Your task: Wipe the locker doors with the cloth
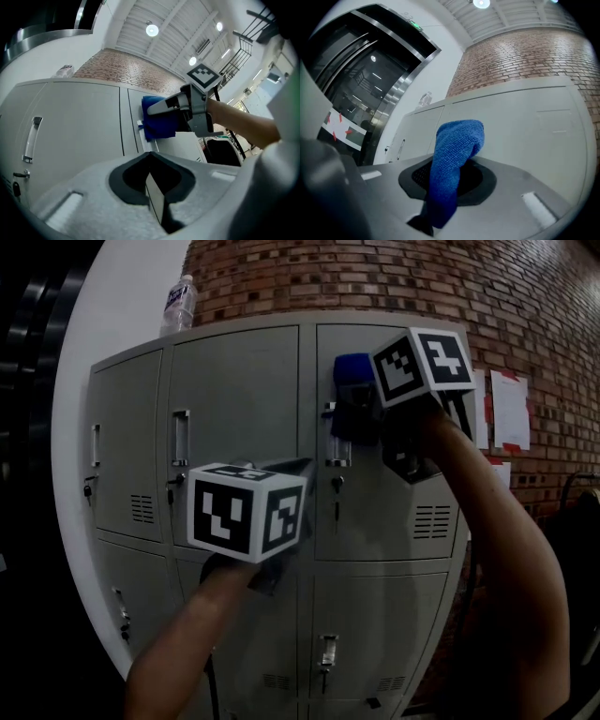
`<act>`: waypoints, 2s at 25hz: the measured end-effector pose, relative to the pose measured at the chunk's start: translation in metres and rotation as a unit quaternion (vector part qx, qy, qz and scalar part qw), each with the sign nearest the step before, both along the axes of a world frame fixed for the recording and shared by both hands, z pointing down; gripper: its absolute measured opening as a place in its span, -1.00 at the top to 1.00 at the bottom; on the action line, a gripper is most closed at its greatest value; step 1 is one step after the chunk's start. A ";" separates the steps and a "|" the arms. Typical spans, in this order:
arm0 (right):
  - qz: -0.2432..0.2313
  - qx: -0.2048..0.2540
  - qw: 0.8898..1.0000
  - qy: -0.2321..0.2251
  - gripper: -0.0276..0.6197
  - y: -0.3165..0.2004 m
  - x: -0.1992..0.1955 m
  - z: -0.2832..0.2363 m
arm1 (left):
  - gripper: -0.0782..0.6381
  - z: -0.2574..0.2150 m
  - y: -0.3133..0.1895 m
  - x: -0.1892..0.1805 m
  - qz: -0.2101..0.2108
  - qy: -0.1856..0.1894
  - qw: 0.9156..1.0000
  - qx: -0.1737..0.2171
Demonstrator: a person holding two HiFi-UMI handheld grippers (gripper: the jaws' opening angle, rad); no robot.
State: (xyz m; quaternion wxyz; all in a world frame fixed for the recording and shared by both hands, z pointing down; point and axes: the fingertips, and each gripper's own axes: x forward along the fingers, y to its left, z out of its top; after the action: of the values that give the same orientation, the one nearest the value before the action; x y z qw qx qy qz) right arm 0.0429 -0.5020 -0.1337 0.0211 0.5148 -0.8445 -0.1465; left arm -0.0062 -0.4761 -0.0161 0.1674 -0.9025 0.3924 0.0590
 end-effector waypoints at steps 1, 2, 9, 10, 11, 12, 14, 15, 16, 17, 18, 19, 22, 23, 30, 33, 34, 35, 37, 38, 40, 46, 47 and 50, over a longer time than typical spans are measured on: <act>0.006 0.001 1.000 -0.005 0.64 0.001 0.010 -0.002 | 0.77 0.000 -0.001 0.003 0.004 0.002 1.000 0.000; 0.012 0.002 1.000 -0.008 0.64 0.003 0.019 -0.003 | 0.77 0.000 -0.002 0.006 0.008 0.003 1.000 -0.001; 0.064 0.007 0.998 -0.011 0.64 0.016 0.087 -0.005 | 0.77 -0.006 -0.001 0.024 0.027 0.010 1.000 0.002; 0.072 0.008 0.997 -0.012 0.65 0.019 0.096 -0.004 | 0.77 -0.006 -0.001 0.027 0.029 0.010 1.000 0.003; 0.079 0.008 0.997 -0.014 0.65 0.021 0.106 -0.004 | 0.77 -0.007 -0.001 0.030 0.031 0.010 0.999 0.003; 0.084 0.008 0.996 -0.017 0.65 0.023 0.114 -0.004 | 0.77 -0.007 -0.001 0.033 0.033 0.010 0.999 0.003; 0.095 0.008 0.995 -0.021 0.65 0.027 0.131 -0.002 | 0.77 -0.008 -0.001 0.039 0.038 0.010 0.999 0.003; 0.099 0.007 0.995 -0.022 0.65 0.028 0.138 -0.001 | 0.77 -0.008 0.000 0.041 0.040 0.010 0.999 0.003; 0.103 0.006 0.994 -0.025 0.64 0.030 0.145 0.000 | 0.77 -0.009 0.000 0.043 0.042 0.010 0.999 0.003; 0.107 0.005 0.994 -0.027 0.65 0.032 0.152 0.000 | 0.77 -0.010 0.001 0.044 0.044 0.010 0.999 0.004; 0.110 0.004 0.993 -0.030 0.65 0.034 0.159 0.001 | 0.77 -0.010 0.001 0.046 0.045 0.010 0.999 0.005; 0.115 0.004 0.993 -0.033 0.65 0.035 0.166 0.002 | 0.77 -0.011 0.002 0.047 0.046 0.010 0.999 0.005; 0.127 0.001 0.991 -0.035 0.65 0.036 0.179 0.004 | 0.77 -0.012 0.002 0.049 0.048 0.010 0.999 0.006; 0.128 0.000 0.991 -0.031 0.65 0.036 0.178 0.005 | 0.77 -0.013 0.002 0.050 0.047 0.008 0.999 0.007; 0.032 0.026 0.999 0.019 0.65 0.047 0.067 -0.011 | 0.77 -0.026 0.004 0.050 0.044 -0.001 0.999 0.018; -0.009 0.030 0.999 0.024 0.65 0.046 0.012 -0.026 | 0.77 -0.033 0.006 0.045 0.042 0.003 0.999 0.014; -0.016 0.028 0.999 0.021 0.65 0.044 -0.001 -0.029 | 0.77 -0.035 0.006 0.044 0.040 0.004 0.999 0.014; -0.019 0.027 0.999 0.017 0.65 0.041 -0.012 -0.034 | 0.77 -0.037 0.005 0.042 0.036 0.002 0.999 0.014; -0.025 0.030 0.999 0.019 0.65 0.034 -0.030 -0.045 | 0.77 -0.040 0.003 0.037 0.028 -0.002 1.000 0.014; -0.028 0.033 0.999 0.020 0.65 0.029 -0.036 -0.051 | 0.77 -0.042 0.003 0.035 0.025 -0.002 1.000 0.013; -0.028 0.030 0.999 0.015 0.65 0.021 -0.044 -0.059 | 0.77 -0.043 0.001 0.031 0.024 0.000 1.000 0.010; -0.016 0.017 1.000 0.003 0.65 0.000 -0.046 -0.072 | 0.77 -0.043 -0.001 0.026 0.021 -0.007 1.000 0.017; -0.016 0.015 1.000 -0.001 0.65 -0.002 -0.044 -0.073 | 0.77 -0.043 -0.002 0.026 0.021 -0.007 1.000 0.018; -0.012 0.014 1.000 -0.007 0.65 -0.003 -0.035 -0.075 | 0.77 -0.043 -0.006 0.028 0.023 -0.005 1.000 0.018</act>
State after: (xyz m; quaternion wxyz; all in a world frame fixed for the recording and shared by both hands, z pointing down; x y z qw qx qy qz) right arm 0.0078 -0.5050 -0.2083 0.0058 0.5055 -0.8487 -0.1553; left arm 0.0214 -0.4817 -0.0594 0.1839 -0.9085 0.3694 0.0656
